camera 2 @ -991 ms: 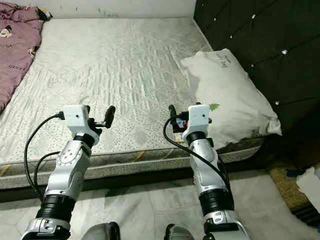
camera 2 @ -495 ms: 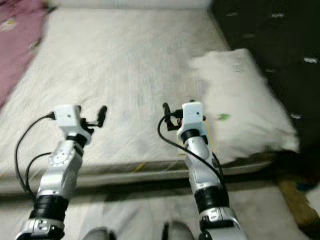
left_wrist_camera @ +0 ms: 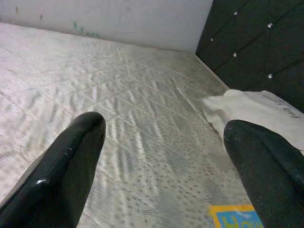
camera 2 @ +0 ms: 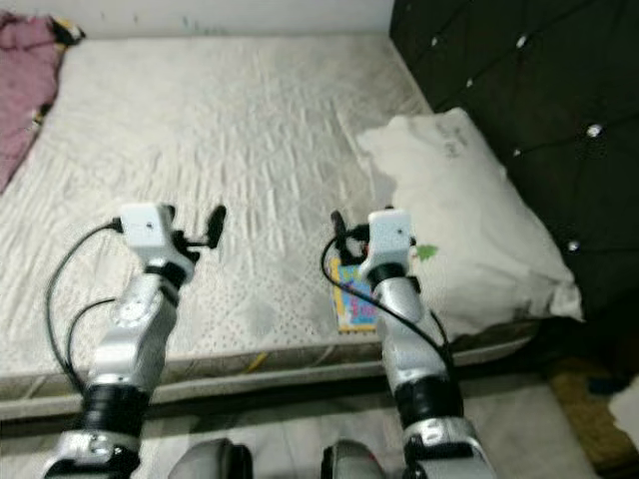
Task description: Clean up the room
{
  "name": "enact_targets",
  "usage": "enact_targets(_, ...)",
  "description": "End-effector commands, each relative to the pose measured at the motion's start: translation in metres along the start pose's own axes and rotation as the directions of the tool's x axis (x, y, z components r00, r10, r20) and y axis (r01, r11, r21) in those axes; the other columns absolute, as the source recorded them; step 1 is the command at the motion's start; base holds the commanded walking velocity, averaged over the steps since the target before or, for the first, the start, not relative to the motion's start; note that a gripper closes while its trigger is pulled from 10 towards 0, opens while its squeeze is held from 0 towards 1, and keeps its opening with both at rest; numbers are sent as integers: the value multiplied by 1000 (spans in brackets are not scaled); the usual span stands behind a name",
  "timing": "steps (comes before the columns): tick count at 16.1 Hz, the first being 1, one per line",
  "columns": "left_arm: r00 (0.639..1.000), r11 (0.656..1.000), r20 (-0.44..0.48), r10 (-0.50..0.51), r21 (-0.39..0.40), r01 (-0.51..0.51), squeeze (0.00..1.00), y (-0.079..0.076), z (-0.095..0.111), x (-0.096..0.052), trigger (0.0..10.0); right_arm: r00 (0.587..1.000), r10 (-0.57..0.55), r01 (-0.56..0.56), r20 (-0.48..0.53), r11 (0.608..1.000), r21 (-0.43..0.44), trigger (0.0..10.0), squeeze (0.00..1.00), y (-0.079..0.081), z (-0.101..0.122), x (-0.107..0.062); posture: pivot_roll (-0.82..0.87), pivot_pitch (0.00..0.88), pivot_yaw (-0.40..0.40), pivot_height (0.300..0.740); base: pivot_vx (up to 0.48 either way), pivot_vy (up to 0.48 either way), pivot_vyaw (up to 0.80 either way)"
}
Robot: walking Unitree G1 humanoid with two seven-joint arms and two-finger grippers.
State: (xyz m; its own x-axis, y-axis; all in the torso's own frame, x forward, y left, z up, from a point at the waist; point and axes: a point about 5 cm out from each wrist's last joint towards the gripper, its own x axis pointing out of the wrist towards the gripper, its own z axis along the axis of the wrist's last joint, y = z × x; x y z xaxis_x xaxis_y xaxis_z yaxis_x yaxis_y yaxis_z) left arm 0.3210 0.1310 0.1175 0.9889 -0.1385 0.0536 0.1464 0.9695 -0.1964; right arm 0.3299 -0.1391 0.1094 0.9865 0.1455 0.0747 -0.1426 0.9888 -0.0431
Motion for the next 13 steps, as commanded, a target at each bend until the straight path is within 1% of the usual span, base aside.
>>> enact_targets(1,1000,1000,-11,-10,7,10,0,-1,-2,-2,10000,1000,-7,7,4,1000,2,10000,0,-2,0,-1,-25,122,-18,740,0,431,0)
enact_targets(4,1000,1000,-11,-9,8,9,0,0,-2,-1,10000,1000,-9,9,0,1000,3,10000,0,-2,0,0,-25,120,-16,740,0,480,0)
enact_targets(5,1000,1000,-12,-6,5,6,0,1,-1,-1,10000,1000,-9,9,-2,1000,2,10000,0,-2,-1,0,-25,120,-16,740,0,480,-644)
enact_targets(13,1000,1000,-17,-3,-7,3,0,1,-2,-1,10000,1000,-6,6,-6,1000,-4,10000,0,-2,-1,0,-28,118,-17,740,0,480,0)
